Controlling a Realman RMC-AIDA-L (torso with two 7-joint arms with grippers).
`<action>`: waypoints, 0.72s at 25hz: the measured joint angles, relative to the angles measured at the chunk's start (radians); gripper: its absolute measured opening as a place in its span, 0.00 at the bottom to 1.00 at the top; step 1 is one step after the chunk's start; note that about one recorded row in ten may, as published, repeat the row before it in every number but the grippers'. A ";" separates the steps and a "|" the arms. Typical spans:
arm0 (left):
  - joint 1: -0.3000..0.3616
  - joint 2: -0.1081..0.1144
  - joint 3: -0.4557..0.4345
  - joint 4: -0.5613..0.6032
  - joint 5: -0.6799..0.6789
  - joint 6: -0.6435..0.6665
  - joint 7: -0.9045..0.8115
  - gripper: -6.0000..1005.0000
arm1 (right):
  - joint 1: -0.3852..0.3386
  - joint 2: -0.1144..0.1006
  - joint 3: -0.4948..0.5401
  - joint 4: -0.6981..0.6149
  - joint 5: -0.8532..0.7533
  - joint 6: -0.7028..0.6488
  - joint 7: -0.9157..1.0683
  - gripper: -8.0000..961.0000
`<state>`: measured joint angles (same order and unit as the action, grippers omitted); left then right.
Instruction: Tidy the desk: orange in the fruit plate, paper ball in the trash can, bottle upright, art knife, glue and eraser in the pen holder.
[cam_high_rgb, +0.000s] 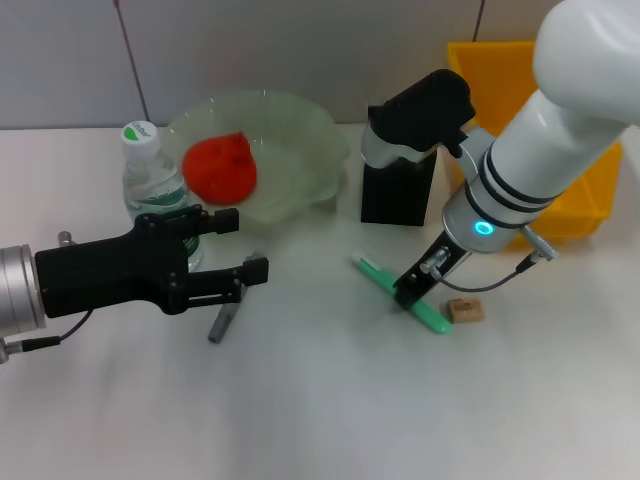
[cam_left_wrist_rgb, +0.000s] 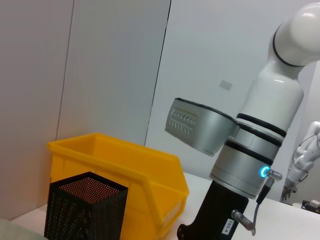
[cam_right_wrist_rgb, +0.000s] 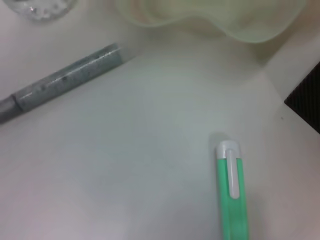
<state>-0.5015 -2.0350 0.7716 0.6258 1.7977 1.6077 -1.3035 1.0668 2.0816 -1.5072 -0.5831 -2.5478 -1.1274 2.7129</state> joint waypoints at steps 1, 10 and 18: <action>0.000 0.000 0.000 0.000 0.000 0.000 0.000 0.77 | -0.009 0.000 0.000 -0.015 0.000 -0.003 0.000 0.19; 0.000 0.001 -0.002 0.000 0.000 0.005 -0.003 0.77 | -0.052 -0.002 0.013 -0.089 0.000 -0.018 -0.006 0.20; 0.001 0.001 -0.009 0.000 0.000 0.006 -0.005 0.77 | -0.134 -0.001 0.042 -0.260 0.008 -0.066 -0.044 0.20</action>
<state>-0.5001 -2.0340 0.7624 0.6258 1.7978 1.6142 -1.3085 0.9331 2.0803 -1.4651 -0.8430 -2.5400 -1.1935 2.6687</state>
